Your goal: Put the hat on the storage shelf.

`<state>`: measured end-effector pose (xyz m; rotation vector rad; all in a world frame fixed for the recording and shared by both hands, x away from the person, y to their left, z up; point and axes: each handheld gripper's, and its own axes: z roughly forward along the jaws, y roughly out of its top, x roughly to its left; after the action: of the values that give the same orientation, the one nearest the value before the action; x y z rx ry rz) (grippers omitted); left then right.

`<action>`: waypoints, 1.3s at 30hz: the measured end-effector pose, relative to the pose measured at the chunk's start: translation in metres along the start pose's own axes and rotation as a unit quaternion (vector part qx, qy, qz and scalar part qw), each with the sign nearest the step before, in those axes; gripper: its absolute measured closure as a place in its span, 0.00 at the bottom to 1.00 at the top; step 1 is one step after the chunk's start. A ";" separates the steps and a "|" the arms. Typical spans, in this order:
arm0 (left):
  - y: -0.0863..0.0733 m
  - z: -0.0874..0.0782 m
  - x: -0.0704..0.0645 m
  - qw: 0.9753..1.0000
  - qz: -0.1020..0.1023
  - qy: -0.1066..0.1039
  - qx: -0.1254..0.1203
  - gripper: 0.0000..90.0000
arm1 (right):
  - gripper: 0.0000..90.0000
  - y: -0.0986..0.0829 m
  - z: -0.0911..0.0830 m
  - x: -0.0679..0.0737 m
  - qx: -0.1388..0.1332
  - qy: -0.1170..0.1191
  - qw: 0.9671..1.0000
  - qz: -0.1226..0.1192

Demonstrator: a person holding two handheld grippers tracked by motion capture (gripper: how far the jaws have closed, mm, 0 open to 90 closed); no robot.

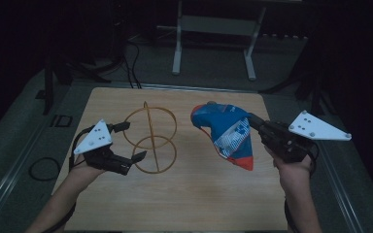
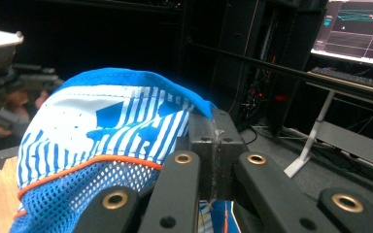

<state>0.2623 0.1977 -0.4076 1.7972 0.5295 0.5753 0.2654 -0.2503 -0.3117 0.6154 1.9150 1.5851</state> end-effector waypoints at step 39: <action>-0.158 -0.028 -0.013 0.986 -0.053 0.157 0.018 0.03 | 1.00 0.050 0.128 0.007 0.011 0.029 0.999 0.029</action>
<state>0.2238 0.2539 -0.5532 1.7082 0.8504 0.7839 0.3471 -0.1443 -0.2802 0.6454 1.9760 1.6353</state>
